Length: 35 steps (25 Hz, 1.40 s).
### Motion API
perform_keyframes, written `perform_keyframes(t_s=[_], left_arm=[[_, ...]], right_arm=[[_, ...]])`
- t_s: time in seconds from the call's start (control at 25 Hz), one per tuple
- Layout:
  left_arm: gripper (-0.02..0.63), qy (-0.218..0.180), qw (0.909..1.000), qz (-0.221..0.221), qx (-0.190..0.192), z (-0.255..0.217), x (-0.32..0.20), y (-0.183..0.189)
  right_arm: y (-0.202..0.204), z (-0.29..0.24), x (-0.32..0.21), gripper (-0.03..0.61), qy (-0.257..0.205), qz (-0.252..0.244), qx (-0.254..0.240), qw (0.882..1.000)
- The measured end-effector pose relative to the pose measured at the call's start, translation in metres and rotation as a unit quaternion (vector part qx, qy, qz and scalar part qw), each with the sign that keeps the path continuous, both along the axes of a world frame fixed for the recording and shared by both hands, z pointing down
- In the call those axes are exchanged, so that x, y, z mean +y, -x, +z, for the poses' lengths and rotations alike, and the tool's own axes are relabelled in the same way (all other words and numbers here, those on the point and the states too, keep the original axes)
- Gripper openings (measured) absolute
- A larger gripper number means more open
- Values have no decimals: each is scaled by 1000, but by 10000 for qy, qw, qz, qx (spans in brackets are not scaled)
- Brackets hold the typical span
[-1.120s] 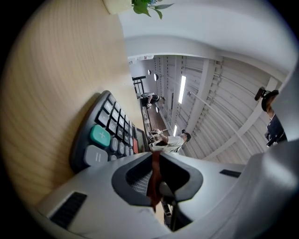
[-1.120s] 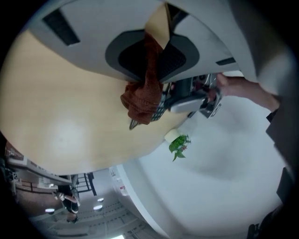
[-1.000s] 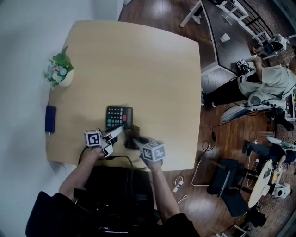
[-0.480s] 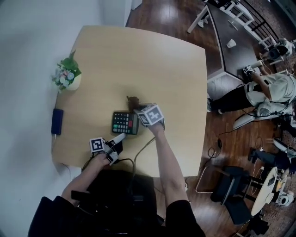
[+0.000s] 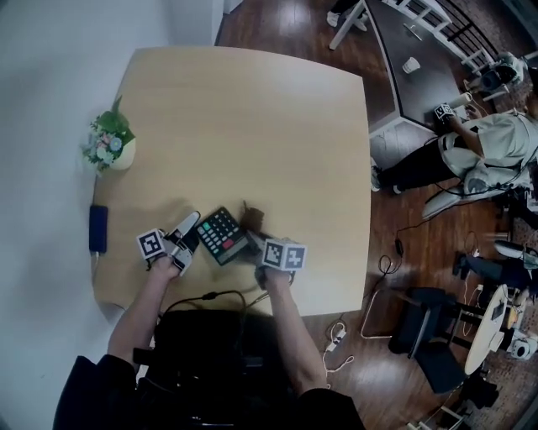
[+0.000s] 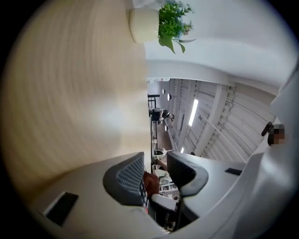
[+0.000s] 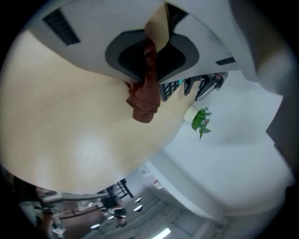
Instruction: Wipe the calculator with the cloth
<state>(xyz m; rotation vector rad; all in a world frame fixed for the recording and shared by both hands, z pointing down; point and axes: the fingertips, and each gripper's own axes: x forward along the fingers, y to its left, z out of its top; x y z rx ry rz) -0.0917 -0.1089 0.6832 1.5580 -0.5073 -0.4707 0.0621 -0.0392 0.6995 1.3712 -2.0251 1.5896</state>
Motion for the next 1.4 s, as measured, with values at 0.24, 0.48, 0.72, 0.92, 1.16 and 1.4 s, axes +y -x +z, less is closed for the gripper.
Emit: perform_keyframes(t_s=[0.24,0.48,0.72,0.92,1.16,1.4], left_arm=[[149,-158,9989,-443,-31,-5,-45,14],[130,-1140,9775,1775,-63,-63,54,-3],[121,-1223,9300,3409,-625,-26,156,-65],[121,-1153,9358,3163,-1046,-9,148,-76],[121,-1168,9384,3091,-1015,-9,145,-84],[121,-1225,9371,3130,-941,-11,147,-78]], right_arm=[[29,1,27,57,36,230,-340,9992],[-13,-23,-30,58,-884,-92,357,9954],[1,-12,-100,60,-854,-481,353,9946],[29,2,-63,60,-363,-604,-92,9975],[46,-3,36,60,214,-492,-785,9955],[28,-16,43,60,-98,-651,-305,9974]])
